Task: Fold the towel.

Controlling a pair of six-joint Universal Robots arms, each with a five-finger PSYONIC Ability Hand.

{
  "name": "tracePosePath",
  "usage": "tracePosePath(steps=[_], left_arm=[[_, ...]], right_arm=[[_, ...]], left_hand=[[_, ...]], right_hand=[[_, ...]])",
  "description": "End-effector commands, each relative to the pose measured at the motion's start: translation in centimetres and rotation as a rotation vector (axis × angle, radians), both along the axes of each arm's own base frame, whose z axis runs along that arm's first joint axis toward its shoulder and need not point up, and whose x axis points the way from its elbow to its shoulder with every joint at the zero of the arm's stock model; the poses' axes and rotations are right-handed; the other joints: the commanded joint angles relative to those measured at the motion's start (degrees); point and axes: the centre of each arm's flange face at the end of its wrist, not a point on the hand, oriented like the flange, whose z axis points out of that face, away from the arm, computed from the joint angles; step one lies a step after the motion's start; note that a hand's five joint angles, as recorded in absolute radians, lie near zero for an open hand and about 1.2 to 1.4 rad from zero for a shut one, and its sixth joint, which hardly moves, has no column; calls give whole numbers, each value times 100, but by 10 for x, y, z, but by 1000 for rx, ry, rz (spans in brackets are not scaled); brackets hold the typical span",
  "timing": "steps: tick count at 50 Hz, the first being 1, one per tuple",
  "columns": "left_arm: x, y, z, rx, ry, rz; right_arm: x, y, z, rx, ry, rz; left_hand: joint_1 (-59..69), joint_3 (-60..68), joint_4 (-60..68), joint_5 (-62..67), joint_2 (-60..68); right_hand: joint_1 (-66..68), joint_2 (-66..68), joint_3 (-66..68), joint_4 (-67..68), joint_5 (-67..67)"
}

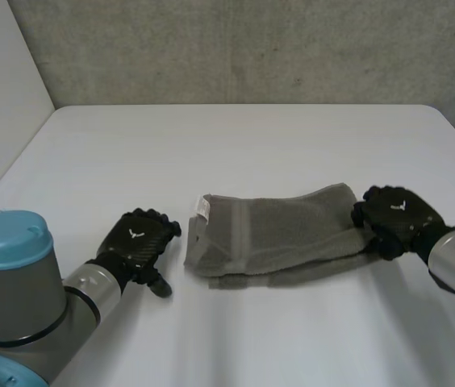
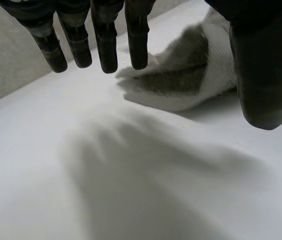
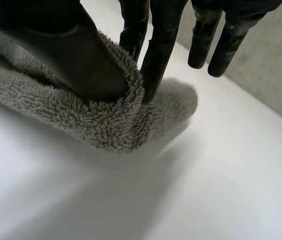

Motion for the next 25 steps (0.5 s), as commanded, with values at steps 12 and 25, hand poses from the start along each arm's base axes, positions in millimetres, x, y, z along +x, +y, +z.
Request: tracePosePath(steps=[12,25], left_arm=[[35,-24,59,-178,67,129],[32,-33,61,-193,84,132]], right_arm=[[161,63,54,-47,-20,413],[233,95,-21,68,-4,486]], left_hand=[[-259,-331,-376,-330,-328],[-276,-331,-376,-346,-344]], right_hand=[[703,577,-303,-435,419],[-2505,-2631,-303,-435,-2789]])
